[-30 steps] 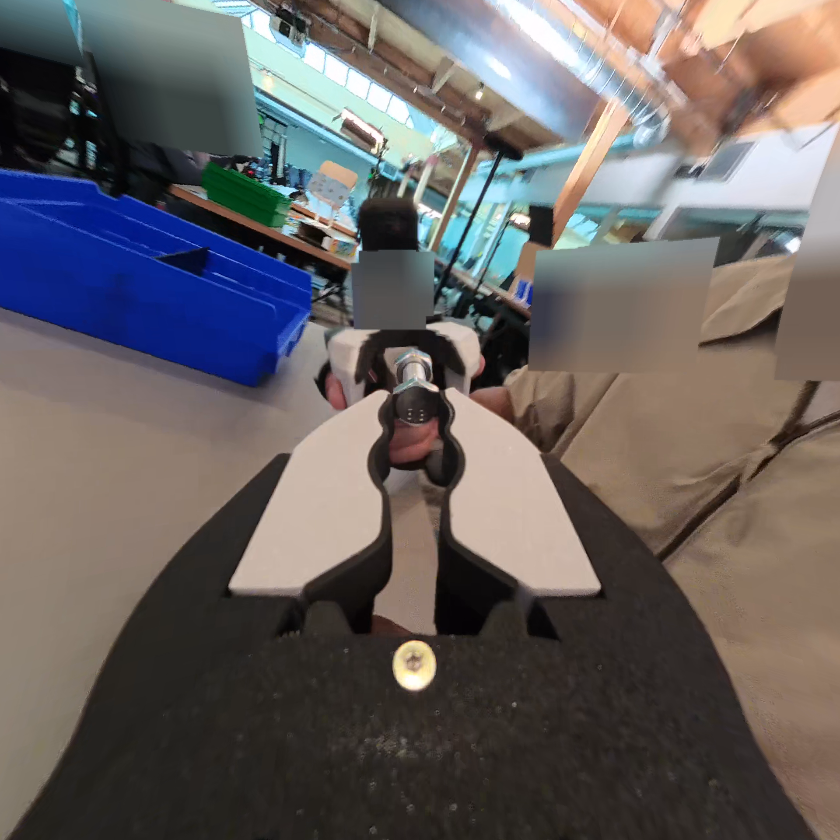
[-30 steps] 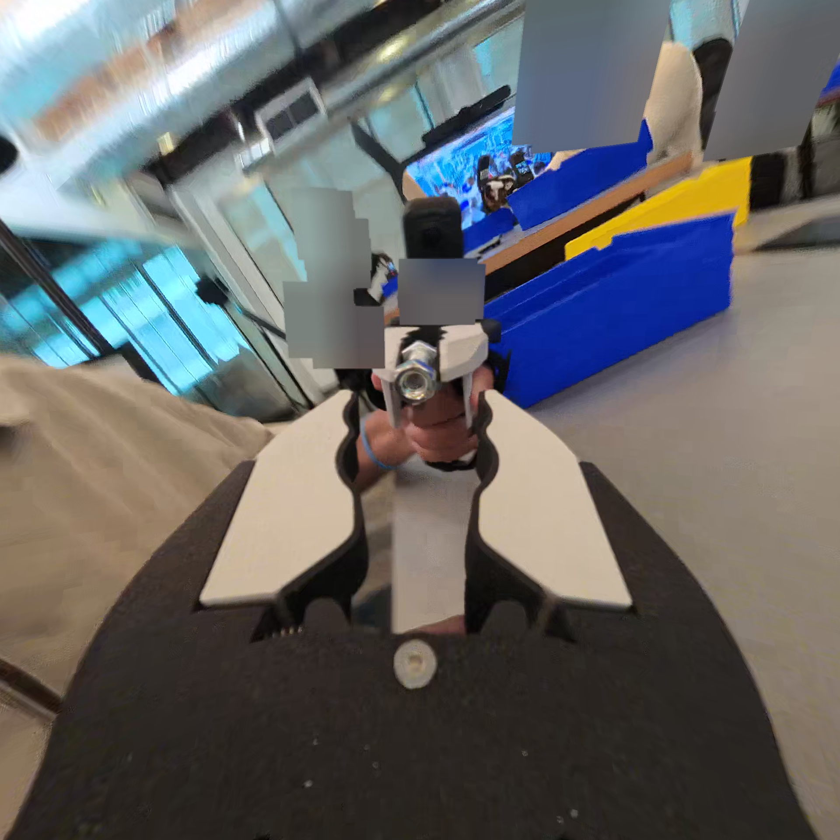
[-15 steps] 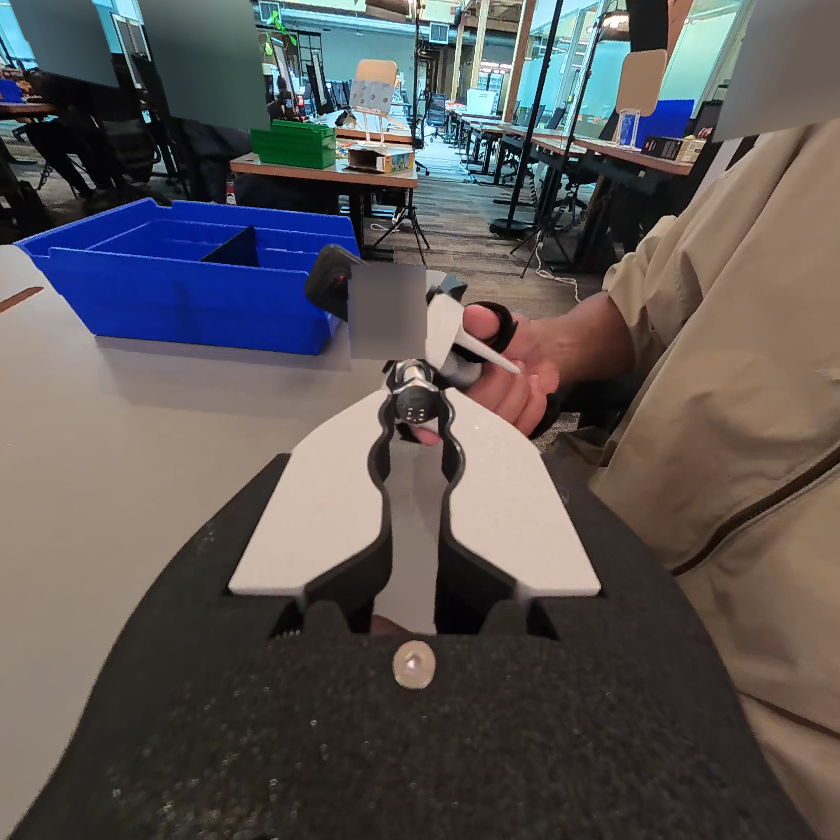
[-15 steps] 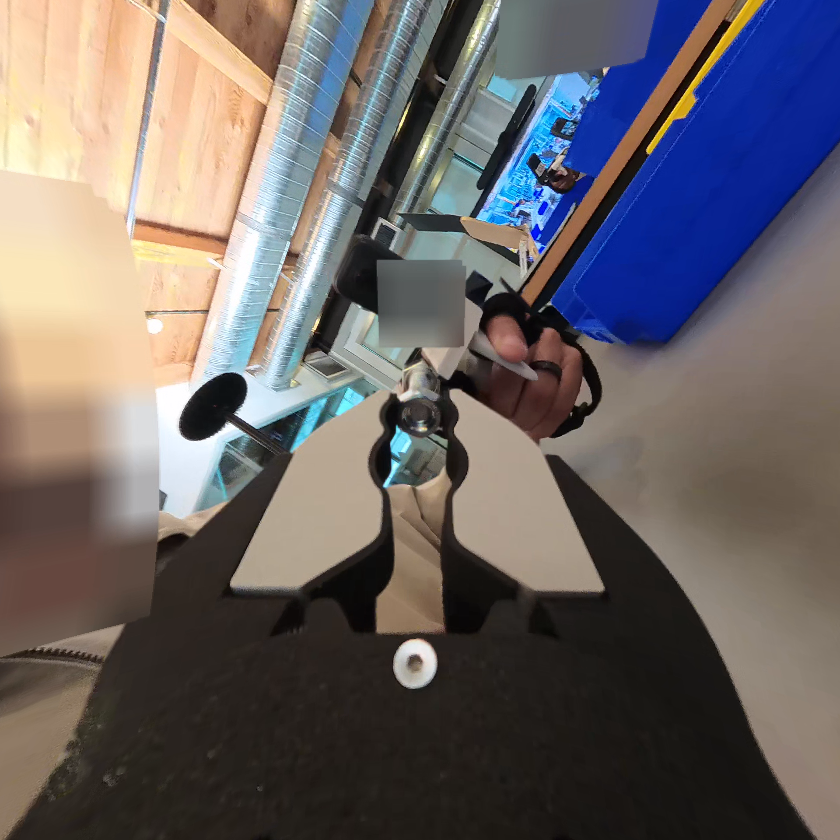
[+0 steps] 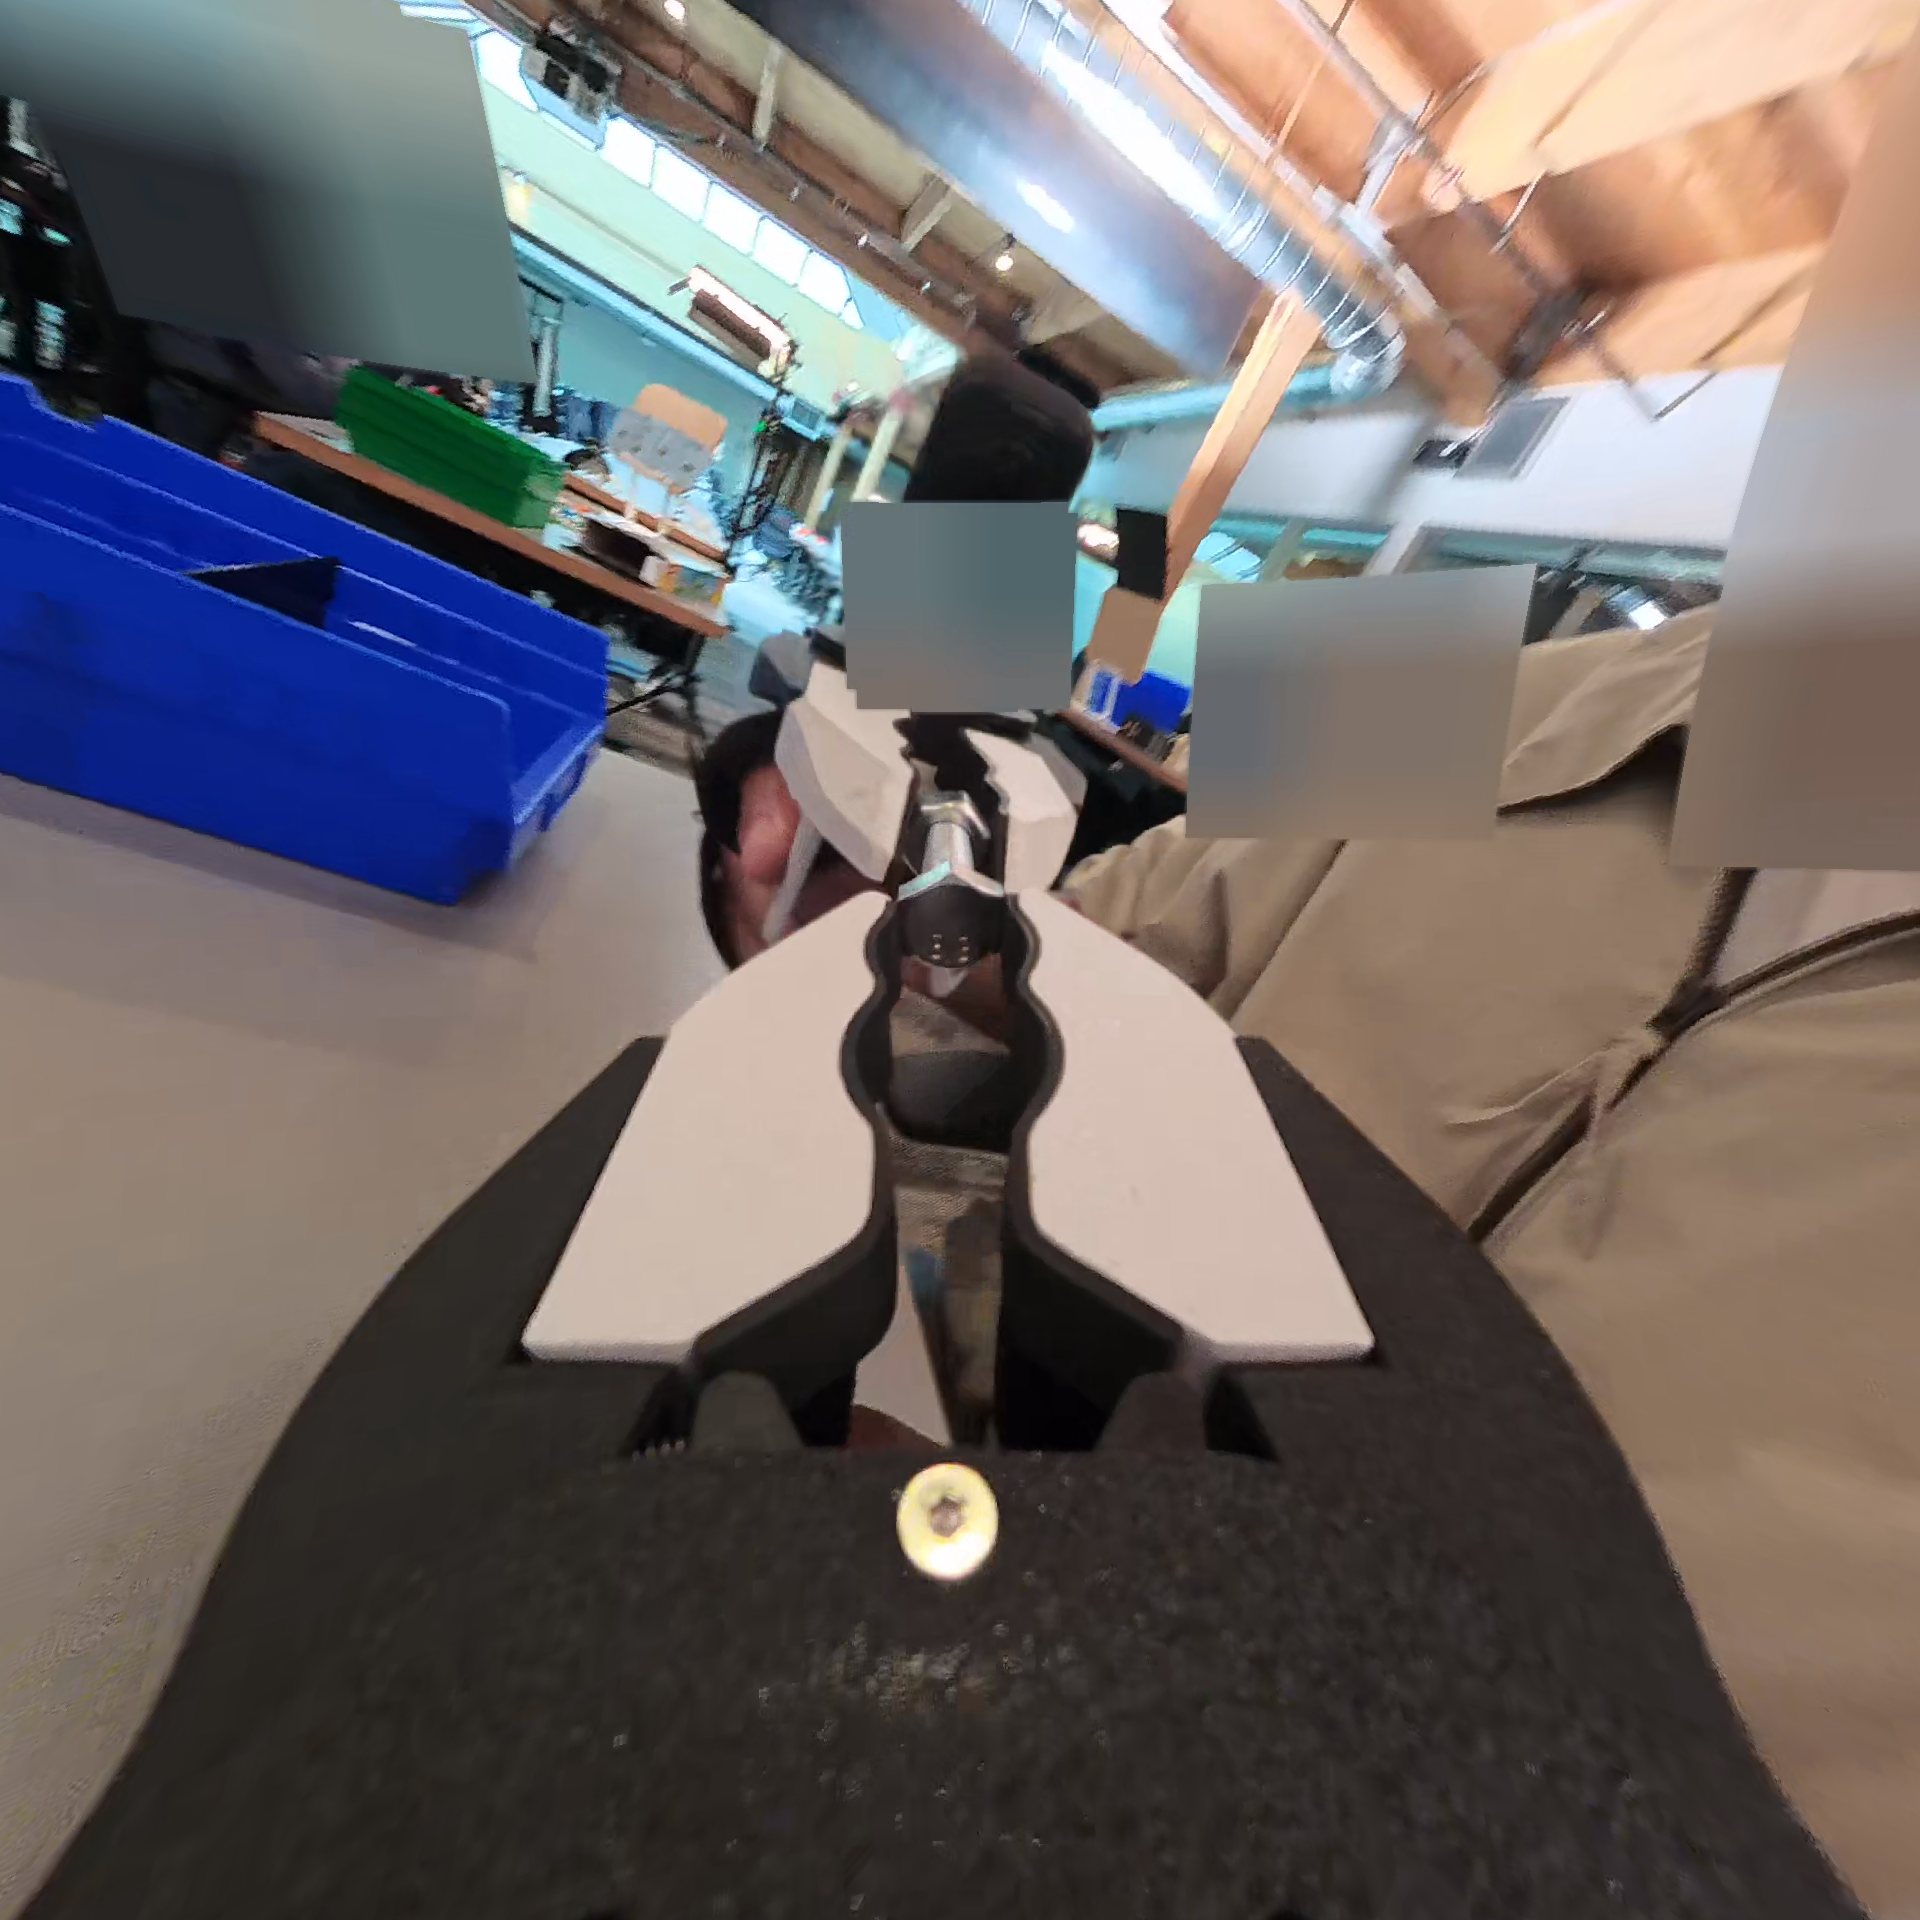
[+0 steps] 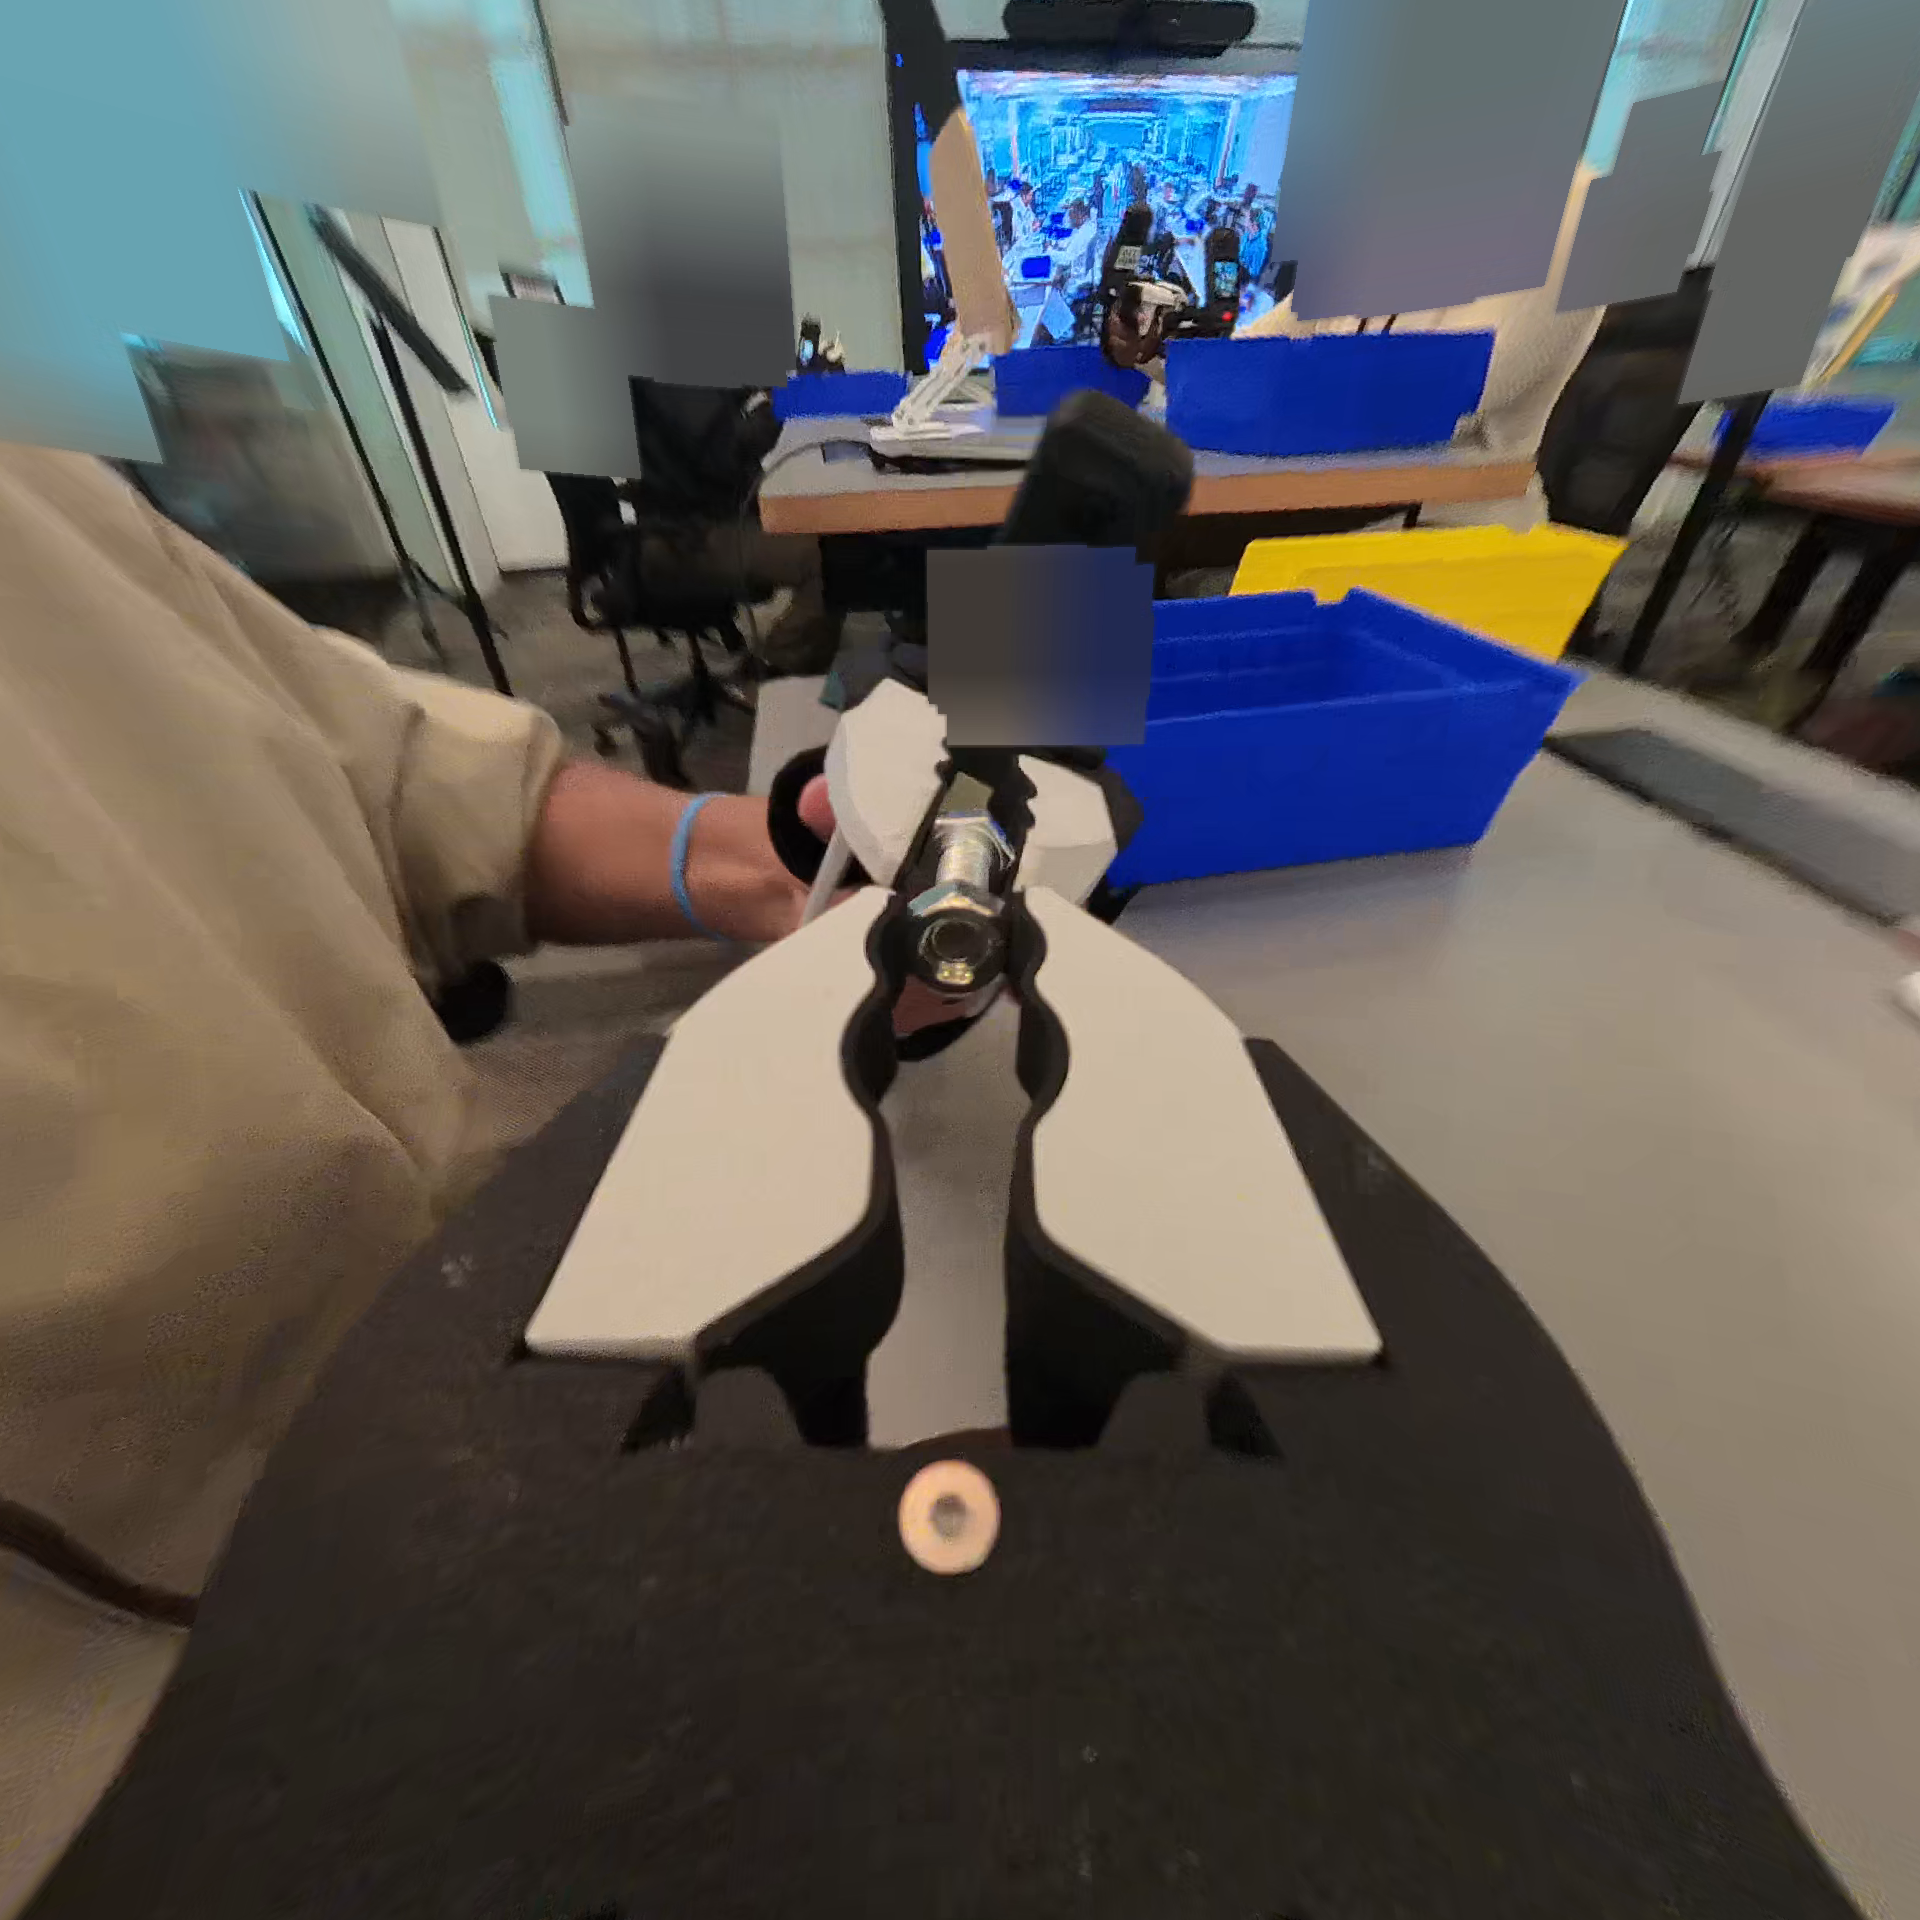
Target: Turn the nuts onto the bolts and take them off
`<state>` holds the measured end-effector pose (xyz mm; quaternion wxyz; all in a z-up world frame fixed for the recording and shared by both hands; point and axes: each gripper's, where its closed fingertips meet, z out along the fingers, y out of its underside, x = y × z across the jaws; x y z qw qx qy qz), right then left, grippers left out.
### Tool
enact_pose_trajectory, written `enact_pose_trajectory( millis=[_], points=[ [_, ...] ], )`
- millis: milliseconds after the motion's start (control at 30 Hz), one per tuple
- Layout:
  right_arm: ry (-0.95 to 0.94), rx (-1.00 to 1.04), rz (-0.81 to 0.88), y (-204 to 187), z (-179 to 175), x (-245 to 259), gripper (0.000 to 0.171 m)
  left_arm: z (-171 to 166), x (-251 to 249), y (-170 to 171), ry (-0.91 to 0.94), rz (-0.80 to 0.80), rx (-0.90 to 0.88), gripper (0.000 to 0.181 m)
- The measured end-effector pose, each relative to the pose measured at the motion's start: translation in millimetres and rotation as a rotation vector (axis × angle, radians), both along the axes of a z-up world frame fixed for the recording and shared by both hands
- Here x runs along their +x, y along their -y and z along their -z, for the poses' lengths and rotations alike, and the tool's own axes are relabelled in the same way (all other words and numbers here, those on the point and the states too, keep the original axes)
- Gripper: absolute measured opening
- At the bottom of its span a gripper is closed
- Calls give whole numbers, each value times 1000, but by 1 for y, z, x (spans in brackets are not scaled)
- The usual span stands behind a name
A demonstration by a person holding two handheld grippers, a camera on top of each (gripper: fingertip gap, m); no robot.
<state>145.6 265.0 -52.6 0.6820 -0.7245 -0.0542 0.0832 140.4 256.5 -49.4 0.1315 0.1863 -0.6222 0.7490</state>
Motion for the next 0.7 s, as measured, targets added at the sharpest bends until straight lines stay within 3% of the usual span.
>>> enact_pose_trajectory(
  millis=[200, 367, 467, 533, 633, 700],
  points=[
    [508, 11, 57, 2, -1, 1, 19, -1, -2, 2, -195, 133, -146, 17],
    [732, 19, 62, 4, 6, 3, 19, 6, 0, 3, -293, 182, -185, 17],
    [639, 17, 58, 3, 9, 5, 19, 9, 3, 2, -264, 153, -162, 17],
    [522, 49, 37, 4, 7, 1, 31, 8, 2, 2, -196, 121, -119, 17],
    [219, 59, 10, 5, 7, 0, 49, 7, 5, -3, -74, 31, -17, 17],
    [-60, 88, -1, 6, 6, 3, 50, 7, 10, -8, 24, -46, 69, 17]
  ],
)
